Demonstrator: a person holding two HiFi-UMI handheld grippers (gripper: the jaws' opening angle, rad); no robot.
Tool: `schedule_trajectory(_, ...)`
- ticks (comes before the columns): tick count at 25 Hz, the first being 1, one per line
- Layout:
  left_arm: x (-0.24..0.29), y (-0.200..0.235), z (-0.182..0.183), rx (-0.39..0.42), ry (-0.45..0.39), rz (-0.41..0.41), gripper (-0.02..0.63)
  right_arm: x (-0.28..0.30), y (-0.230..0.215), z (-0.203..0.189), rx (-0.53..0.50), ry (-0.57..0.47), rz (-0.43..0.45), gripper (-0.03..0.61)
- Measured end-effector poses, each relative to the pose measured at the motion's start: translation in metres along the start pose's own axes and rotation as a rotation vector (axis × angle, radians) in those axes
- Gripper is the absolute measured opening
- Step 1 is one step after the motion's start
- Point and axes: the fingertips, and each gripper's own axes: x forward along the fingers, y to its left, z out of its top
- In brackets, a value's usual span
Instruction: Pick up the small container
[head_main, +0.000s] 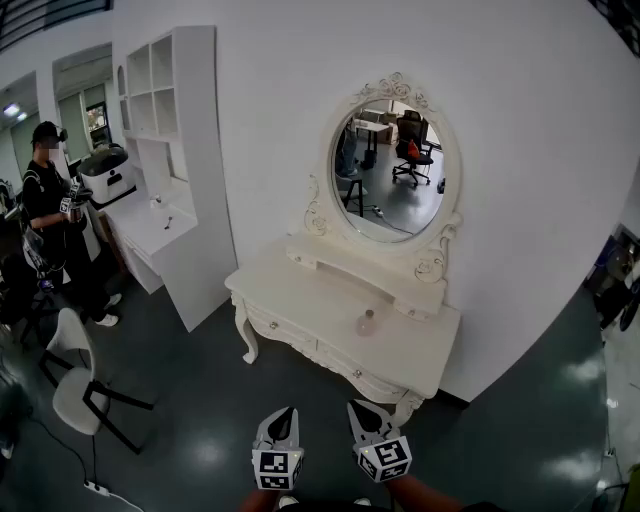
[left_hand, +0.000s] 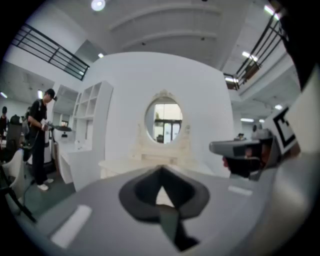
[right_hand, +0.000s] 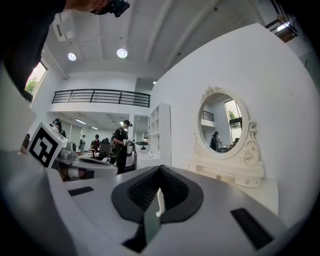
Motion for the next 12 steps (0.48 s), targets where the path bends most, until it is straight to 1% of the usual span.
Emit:
schedule_trajectory(4, 0.003, -0.009, 0.013, 0.019, -0.02, 0.008, 0.008, -0.014, -0.013, -0.005, -0.016, 0.015, -0.001, 0.005)
schedule_trajectory(7, 0.005, -0.01, 0.015, 0.02, -0.02, 0.027, 0.008, -0.015, -0.017, -0.004, -0.014, -0.001, -0.008, 0.005)
schedule_trajectory(10, 0.008, -0.014, 0.017, 0.02, -0.022, 0.03, 0.008, -0.013, -0.016, 0.0, -0.033, -0.012, 0.005, 0.005)
schedule_trajectory(12, 0.01, -0.014, 0.019, 0.023, -0.025, 0.038, 0.008, -0.011, -0.015, 0.004, -0.027, -0.029, 0.013, 0.005)
